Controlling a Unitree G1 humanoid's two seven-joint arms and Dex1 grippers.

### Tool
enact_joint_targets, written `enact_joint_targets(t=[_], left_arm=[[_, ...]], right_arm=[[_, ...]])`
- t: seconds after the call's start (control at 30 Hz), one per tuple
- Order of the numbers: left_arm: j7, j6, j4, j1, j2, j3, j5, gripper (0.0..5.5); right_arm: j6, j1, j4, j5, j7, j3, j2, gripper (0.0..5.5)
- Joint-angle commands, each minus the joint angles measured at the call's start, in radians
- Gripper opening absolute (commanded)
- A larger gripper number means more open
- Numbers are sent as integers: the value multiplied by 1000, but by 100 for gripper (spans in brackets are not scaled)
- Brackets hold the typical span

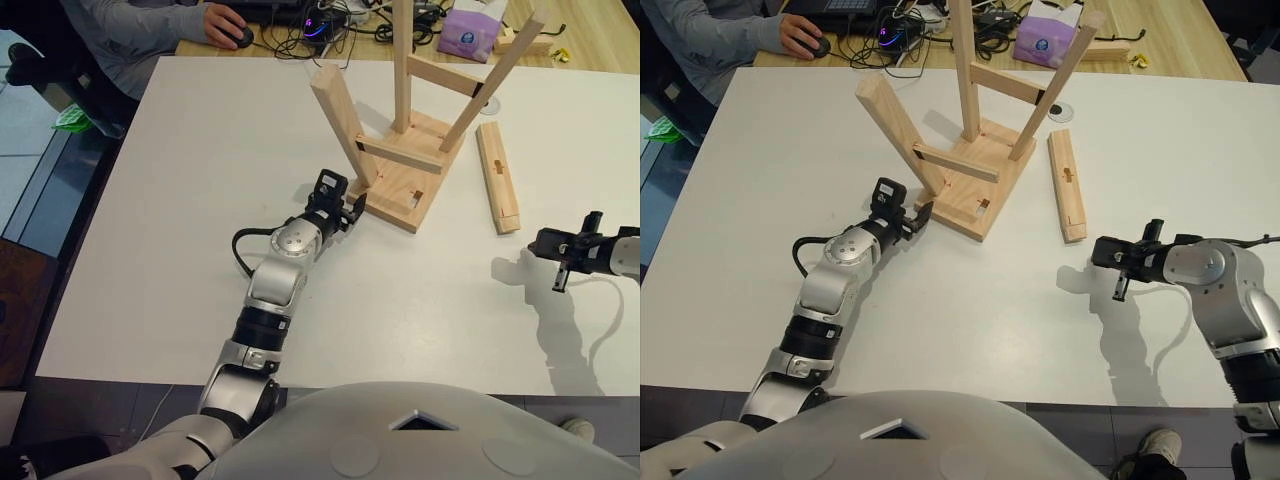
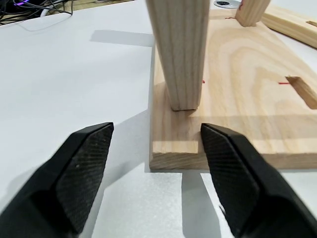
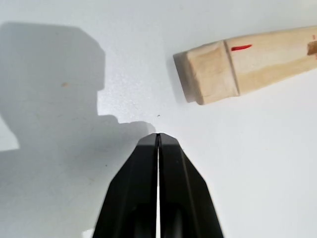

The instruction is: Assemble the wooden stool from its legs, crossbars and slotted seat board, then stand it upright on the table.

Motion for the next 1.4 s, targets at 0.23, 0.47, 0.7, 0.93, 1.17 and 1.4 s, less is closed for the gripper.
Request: enact_joint_targets(t=[0.23,0.47,0.7,0.93,1.17,1.4], left_arm=[[1,71,-76,35,-37,-52,-1,328],[41,75,-127,2,-62,-26,-1,331],[74,69,-167,-3,-79,4,-2,331],[80,68,-186,-6,-85,8,-5,331],[89,67,-207,-3,-91,12,-9,331],[2,90,-431,64,-48,49,-123,331]], right_arm=[[221,-448,325,92,-295,-111,286,0],[397,-652,760,236,-522,-234,558,109],[406,-672,765,330,-561,-300,615,230],[474,-697,681,374,-547,-283,637,352],[479,-746,915,363,-641,-293,670,471],[432,-721,1026,317,-635,-238,666,417]])
